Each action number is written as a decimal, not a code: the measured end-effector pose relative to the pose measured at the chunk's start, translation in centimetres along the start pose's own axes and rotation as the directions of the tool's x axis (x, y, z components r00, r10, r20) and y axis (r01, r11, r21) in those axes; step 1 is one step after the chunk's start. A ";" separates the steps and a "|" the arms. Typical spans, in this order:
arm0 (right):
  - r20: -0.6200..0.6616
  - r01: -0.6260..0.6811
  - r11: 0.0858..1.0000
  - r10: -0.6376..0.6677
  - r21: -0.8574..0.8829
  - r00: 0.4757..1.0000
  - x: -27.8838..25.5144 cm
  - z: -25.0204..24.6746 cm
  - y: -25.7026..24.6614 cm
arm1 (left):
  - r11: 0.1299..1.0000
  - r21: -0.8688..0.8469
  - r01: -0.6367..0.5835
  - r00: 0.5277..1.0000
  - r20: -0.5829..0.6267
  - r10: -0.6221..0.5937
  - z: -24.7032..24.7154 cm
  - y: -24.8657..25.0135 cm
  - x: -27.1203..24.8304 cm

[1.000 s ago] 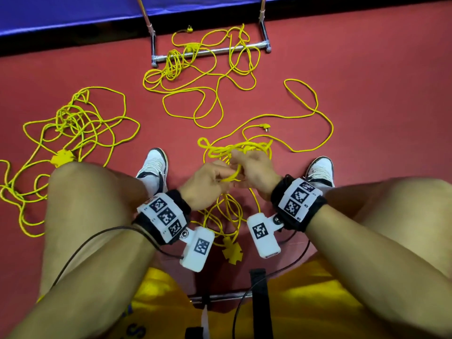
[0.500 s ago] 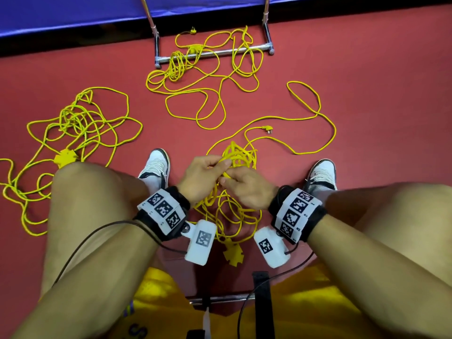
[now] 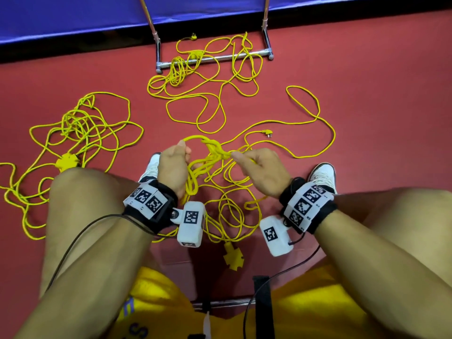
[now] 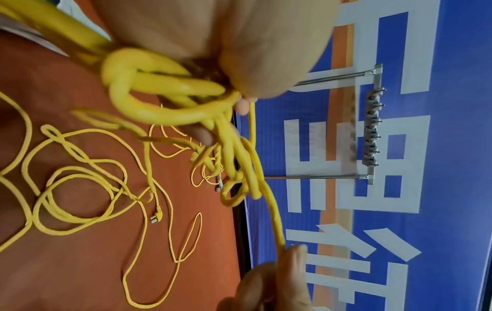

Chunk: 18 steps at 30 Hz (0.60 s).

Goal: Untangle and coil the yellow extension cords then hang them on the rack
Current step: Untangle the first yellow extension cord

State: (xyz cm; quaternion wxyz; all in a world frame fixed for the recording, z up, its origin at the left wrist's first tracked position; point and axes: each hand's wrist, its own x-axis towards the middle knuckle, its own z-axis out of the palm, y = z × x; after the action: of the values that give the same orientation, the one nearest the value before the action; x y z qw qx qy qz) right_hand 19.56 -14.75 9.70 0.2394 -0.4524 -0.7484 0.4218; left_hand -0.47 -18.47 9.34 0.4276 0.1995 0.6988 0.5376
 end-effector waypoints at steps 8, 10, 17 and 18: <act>-0.224 -0.058 0.994 0.036 -0.094 0.974 1.0 -1.8 3.0 | 0.998 -0.025 -0.049 0.997 -0.066 0.048 -1.3 -0.2 1.1; -0.217 -0.081 0.992 0.059 -0.094 0.974 0.7 -1.8 3.1 | 0.997 -0.044 -0.066 0.995 -0.074 0.063 -1.4 0.2 1.0; 0.154 -0.237 0.920 0.197 0.313 0.968 0.5 0.5 2.0 | 0.963 0.112 -0.244 0.961 0.163 0.225 -0.3 -0.5 -0.5; 0.189 -0.257 0.901 0.201 0.350 0.961 0.3 1.0 1.5 | 0.957 0.127 -0.260 0.949 0.218 0.229 0.0 -0.8 -0.6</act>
State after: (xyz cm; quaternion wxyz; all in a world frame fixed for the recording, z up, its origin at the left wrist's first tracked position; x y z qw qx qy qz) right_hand 19.41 -14.51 7.89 0.2129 -0.4513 -0.6125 0.6130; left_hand 0.05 -19.20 8.84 0.4091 0.3705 0.6613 0.5080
